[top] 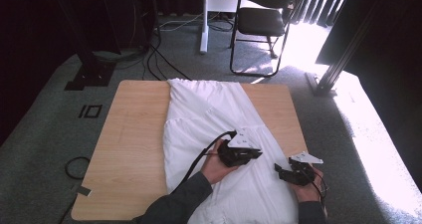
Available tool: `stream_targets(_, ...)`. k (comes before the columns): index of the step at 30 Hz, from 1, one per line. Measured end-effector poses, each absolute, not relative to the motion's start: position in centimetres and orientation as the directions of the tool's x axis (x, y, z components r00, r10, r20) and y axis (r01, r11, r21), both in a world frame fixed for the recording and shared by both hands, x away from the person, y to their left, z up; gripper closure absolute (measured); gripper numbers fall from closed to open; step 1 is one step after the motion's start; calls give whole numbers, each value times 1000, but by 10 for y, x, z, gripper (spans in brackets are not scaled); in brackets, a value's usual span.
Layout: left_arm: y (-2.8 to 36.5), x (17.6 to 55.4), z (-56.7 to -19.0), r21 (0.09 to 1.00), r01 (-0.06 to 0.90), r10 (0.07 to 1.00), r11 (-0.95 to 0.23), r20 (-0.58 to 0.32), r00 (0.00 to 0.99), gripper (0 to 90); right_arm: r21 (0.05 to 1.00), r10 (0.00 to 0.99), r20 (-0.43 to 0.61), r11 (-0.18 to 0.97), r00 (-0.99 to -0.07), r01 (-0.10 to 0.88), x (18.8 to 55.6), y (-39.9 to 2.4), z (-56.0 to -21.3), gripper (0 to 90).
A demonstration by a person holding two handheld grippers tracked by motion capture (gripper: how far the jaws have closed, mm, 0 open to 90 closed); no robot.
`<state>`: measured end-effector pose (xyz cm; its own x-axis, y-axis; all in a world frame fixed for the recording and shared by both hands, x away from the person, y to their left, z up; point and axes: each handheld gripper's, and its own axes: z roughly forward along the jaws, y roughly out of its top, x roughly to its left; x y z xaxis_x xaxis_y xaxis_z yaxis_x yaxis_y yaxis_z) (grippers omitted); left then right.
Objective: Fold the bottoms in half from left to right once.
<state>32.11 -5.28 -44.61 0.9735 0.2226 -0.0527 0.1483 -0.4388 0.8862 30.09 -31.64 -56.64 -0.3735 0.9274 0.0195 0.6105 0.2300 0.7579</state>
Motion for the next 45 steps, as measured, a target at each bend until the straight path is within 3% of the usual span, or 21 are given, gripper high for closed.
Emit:
stream_targets(3, -71, 317, -449, 892, 153, 165, -426, -90, 982, 886, 757, 928, 20, 229, -373, 611, 301, -316, -566, 305)
stream_targets(8, -97, 330, -482, 836, 219, 168, -503, -154, 974, 874, 758, 928, 19, 229, -371, 611, 301, -316, -566, 305)
stream_targets(13, -93, 335, -502, 798, 252, 197, -547, -170, 966, 679, 754, 930, 12, 233, -368, 614, 300, -316, -565, 327)
stream_targets(19, -52, 338, -478, 834, 227, 260, -503, -105, 960, 633, 794, 934, -4, 220, -356, 567, 293, -311, -545, 402)
stream_targets(25, 1, 345, -465, 846, 232, 370, -480, -44, 928, 604, 831, 906, 34, 209, -422, 515, 288, -289, -522, 531)
stream_targets(33, 80, 341, -473, 857, 298, 517, -420, -44, 855, 565, 745, 880, 77, 262, -469, 614, 309, -261, -538, 431)
stream_targets(36, 107, 337, -482, 852, 329, 563, -407, -49, 825, 552, 709, 863, 87, 297, -497, 640, 312, -257, -543, 534)
stream_targets(38, 123, 335, -488, 847, 349, 592, -400, -51, 804, 537, 705, 859, 66, 320, -508, 633, 309, -255, -542, 748)
stream_targets(40, 135, 335, -493, 841, 373, 616, -391, -62, 785, 532, 723, 847, 49, 335, -529, 604, 304, -253, -536, 871)
stream_targets(45, 144, 337, -501, 834, 398, 640, -382, -72, 765, 512, 787, 841, -30, 353, -541, 505, 289, -252, -503, 897)
